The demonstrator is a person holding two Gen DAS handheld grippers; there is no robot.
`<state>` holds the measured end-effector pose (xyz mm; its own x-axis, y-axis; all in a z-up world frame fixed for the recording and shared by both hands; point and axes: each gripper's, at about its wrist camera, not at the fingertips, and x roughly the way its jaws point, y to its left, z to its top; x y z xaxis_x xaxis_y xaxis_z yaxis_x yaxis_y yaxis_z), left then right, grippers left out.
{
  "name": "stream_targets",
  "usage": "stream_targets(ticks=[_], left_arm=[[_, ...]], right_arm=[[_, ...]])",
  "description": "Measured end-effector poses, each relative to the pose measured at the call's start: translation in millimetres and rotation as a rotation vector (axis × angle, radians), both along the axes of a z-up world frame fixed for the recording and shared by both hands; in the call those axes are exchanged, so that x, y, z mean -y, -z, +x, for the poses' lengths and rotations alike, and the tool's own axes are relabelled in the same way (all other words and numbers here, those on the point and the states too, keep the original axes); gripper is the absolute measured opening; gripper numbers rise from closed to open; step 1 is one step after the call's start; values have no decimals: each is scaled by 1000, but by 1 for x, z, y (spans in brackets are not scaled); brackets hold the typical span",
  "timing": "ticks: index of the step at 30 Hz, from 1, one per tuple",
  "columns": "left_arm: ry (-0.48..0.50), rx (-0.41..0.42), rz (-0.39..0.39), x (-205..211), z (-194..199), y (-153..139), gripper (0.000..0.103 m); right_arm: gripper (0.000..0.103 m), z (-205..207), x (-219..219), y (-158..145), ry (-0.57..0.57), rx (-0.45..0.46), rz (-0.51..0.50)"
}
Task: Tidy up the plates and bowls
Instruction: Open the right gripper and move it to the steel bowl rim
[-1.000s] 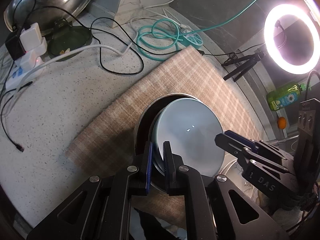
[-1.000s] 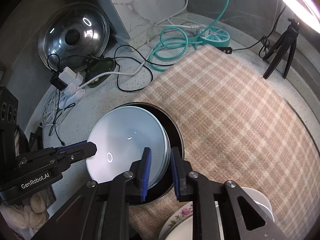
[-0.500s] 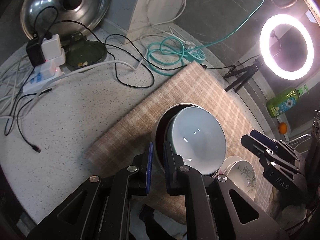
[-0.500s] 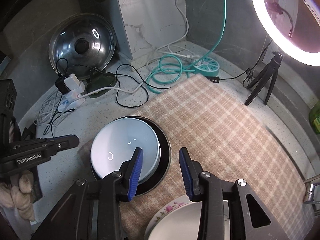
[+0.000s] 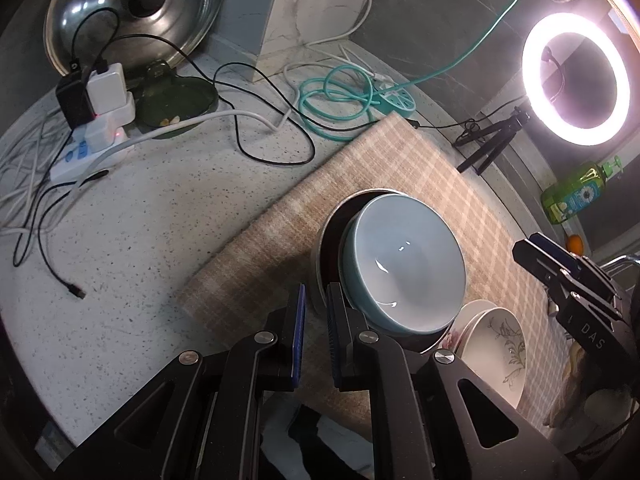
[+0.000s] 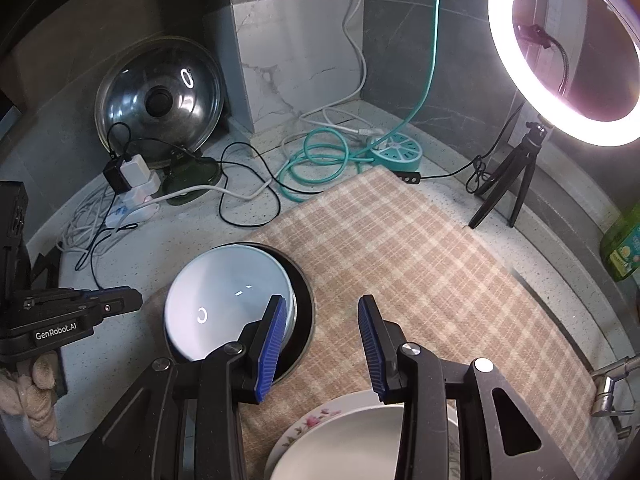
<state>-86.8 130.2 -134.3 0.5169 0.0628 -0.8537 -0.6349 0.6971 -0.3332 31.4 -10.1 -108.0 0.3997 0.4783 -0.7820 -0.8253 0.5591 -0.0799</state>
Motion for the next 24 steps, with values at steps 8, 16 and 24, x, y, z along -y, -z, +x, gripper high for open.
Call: stream_targets(ticks=[8, 16, 24], left_arm=[[10, -3, -6, -3, 13, 7, 9], [13, -11, -7, -9, 22, 11, 9], [20, -16, -9, -15, 26, 16, 9]], right_arm=[[34, 23, 7, 7, 37, -20, -12], [34, 43, -2, 28, 56, -22, -93], [34, 49, -10, 36, 44, -47, -99]])
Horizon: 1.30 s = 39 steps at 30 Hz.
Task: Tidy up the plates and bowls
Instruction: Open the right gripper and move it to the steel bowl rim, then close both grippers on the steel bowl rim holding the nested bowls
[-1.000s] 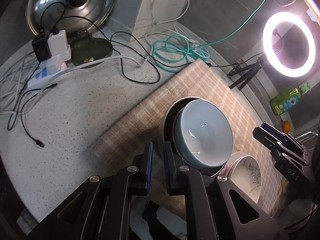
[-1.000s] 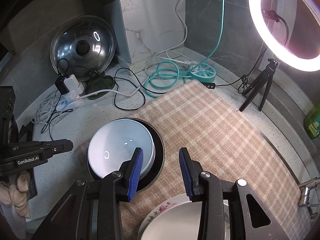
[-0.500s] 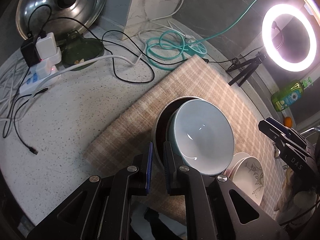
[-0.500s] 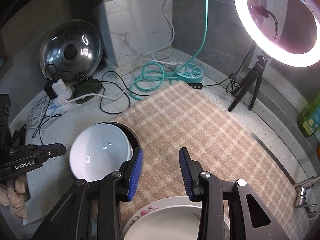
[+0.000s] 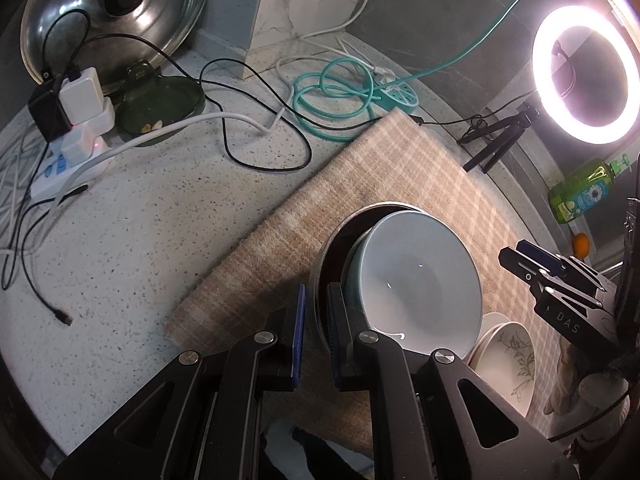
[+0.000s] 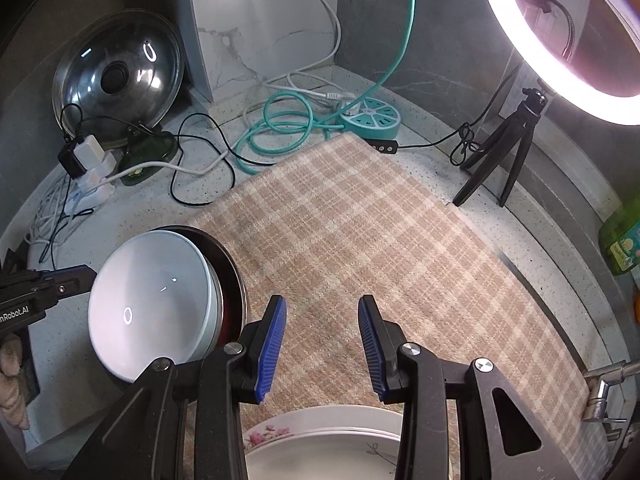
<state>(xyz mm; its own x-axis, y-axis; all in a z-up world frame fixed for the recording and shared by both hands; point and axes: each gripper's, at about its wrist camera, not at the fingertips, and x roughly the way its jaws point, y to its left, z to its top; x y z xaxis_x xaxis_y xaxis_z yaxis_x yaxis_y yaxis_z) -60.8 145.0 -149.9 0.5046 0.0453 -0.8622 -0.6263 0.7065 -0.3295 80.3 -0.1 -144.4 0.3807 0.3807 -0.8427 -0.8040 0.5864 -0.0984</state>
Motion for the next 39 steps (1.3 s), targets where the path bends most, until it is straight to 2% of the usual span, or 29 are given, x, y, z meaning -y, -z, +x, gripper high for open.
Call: stream_targets(ticks=[5, 10, 13, 15, 24, 34, 39], left_arm=[[-7, 9, -24, -6, -2, 3, 9], [2, 8, -26, -8, -3, 4, 9], [17, -1, -55, -8, -1, 11, 9], [25, -8, -44, -8, 1, 11, 9], [57, -14, -77, -7, 6, 14, 9], [76, -29, -71, -6, 9, 17, 9], [87, -35, -73, -5, 10, 19, 9]], right_arm=[[34, 13, 0, 2, 12, -172, 72], [34, 24, 1, 9, 40, -255, 96], [34, 33, 2, 19, 61, -331, 102], [34, 34, 2, 25, 63, -380, 104], [28, 39, 2, 35, 88, -446, 123], [24, 39, 1, 41, 75, -525, 126], [17, 35, -3, 49, 62, -547, 105]])
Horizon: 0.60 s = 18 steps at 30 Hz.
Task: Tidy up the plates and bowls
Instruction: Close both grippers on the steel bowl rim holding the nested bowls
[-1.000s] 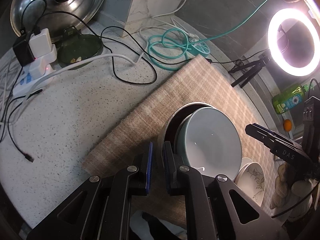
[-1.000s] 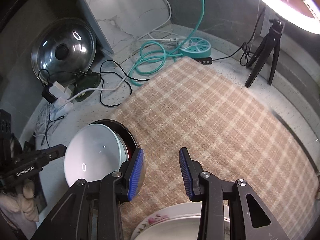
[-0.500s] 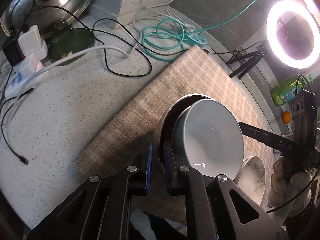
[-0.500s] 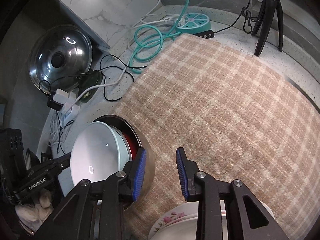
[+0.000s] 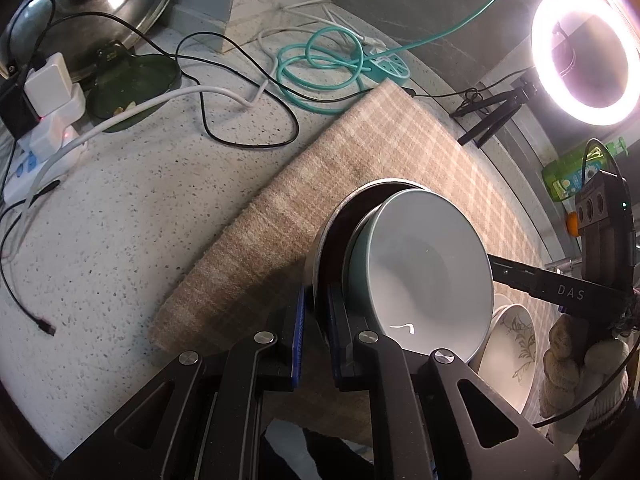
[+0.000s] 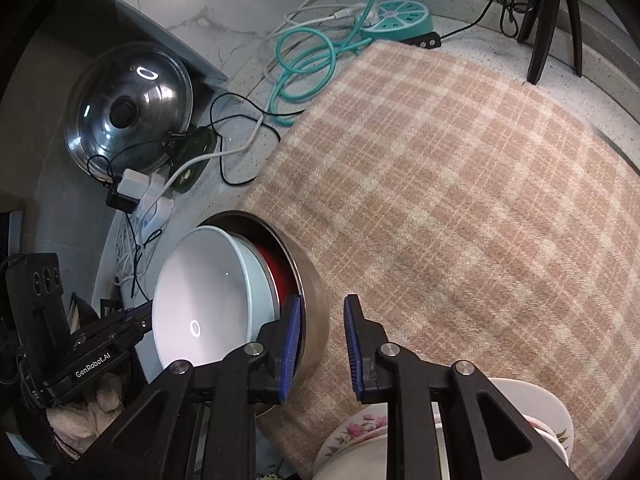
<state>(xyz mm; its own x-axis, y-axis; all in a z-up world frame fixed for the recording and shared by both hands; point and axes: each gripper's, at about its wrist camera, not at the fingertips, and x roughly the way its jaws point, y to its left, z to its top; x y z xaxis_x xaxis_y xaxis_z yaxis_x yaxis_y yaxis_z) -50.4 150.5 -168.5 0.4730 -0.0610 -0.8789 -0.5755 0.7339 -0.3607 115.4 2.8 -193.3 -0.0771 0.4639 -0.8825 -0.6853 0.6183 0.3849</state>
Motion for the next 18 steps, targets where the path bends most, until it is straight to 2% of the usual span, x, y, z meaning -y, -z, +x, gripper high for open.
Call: stream_targets(ticks=[5, 18], left_arm=[[10, -6, -3, 0, 2, 3, 9], [6, -7, -7, -3, 3, 2, 8]], right_arm=[[9, -2, -4, 4, -14, -24, -8], [8, -8, -4, 1, 5, -5, -32]])
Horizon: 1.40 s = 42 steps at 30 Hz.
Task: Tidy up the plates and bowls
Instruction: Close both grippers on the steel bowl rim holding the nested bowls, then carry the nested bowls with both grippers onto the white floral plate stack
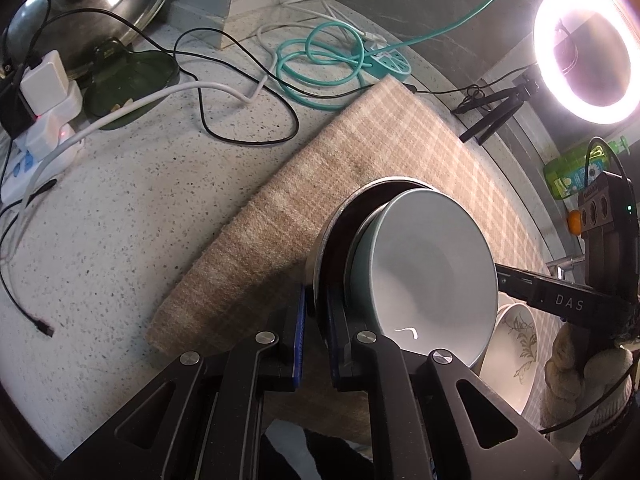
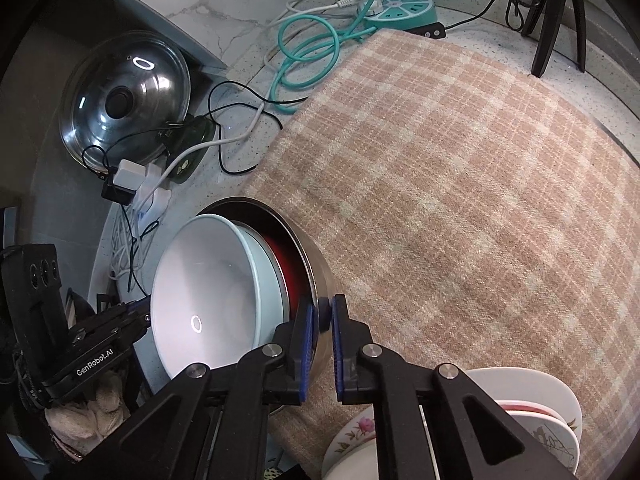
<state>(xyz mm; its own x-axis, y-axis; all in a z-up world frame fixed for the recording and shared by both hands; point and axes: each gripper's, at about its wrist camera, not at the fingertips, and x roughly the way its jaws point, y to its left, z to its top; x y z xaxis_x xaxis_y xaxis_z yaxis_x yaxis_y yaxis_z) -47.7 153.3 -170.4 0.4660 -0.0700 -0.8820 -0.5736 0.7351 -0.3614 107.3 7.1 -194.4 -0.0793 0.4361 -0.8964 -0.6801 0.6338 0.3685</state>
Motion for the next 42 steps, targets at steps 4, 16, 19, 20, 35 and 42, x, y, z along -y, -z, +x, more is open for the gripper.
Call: stream_targets(ticks=[4, 16, 19, 20, 35, 42], left_arm=[[10, 11, 9, 4, 1, -6, 8], [44, 42, 41, 17, 7, -29, 8], [58, 51, 51, 22, 9, -36, 8], [62, 55, 54, 24, 10, -39, 8], [121, 95, 82, 50, 15, -64, 8], [160, 111, 86, 64, 21, -72, 8]], right_arm=[[8, -2, 5, -2, 15, 3, -4], [8, -5, 27, -20, 68, 22, 21], [8, -7, 35, -27, 84, 29, 30], [8, -8, 37, -29, 88, 31, 32], [8, -16, 75, -59, 142, 68, 63], [8, -19, 95, -69, 174, 85, 73]])
